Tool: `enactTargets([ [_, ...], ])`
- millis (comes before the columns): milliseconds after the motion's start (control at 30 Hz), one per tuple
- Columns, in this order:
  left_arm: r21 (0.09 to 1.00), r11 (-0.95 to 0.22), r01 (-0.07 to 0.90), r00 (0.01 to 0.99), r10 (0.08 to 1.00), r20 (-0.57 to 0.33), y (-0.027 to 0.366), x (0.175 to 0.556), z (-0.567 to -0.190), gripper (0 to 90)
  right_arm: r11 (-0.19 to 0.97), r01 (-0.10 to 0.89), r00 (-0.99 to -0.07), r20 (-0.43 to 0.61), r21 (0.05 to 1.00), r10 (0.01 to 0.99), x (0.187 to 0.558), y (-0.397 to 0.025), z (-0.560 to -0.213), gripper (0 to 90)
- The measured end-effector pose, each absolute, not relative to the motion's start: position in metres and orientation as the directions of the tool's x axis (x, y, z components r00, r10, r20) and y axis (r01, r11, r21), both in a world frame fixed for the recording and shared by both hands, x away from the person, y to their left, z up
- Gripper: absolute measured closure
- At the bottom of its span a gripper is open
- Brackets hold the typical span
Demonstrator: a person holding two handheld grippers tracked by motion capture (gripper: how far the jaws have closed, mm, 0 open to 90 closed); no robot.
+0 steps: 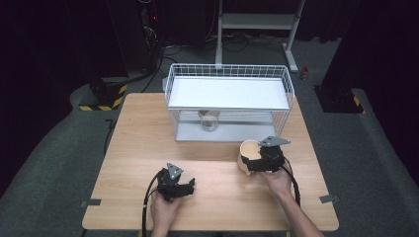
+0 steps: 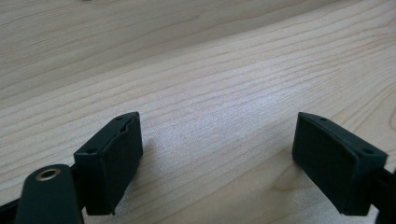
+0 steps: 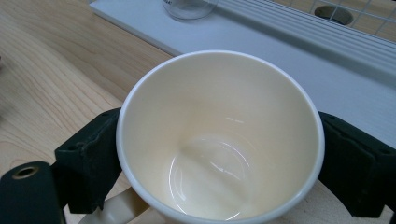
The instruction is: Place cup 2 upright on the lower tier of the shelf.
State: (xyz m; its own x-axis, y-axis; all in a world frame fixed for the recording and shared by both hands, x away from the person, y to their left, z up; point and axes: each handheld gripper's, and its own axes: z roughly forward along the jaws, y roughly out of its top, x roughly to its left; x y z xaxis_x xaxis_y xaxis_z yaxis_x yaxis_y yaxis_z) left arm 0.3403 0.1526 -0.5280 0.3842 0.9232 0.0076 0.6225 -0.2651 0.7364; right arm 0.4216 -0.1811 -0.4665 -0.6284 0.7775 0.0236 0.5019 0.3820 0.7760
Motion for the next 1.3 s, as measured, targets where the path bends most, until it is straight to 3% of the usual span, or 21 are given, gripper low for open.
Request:
enactTargets([
  [1300,0.737,-0.265,0.622,0.384,0.923,0.007,0.153,0.340,-0.528,16.8,0.353,0.489,-0.604,0.018,0.798,0.797,0.456,-0.183,-0.434,9.7],
])
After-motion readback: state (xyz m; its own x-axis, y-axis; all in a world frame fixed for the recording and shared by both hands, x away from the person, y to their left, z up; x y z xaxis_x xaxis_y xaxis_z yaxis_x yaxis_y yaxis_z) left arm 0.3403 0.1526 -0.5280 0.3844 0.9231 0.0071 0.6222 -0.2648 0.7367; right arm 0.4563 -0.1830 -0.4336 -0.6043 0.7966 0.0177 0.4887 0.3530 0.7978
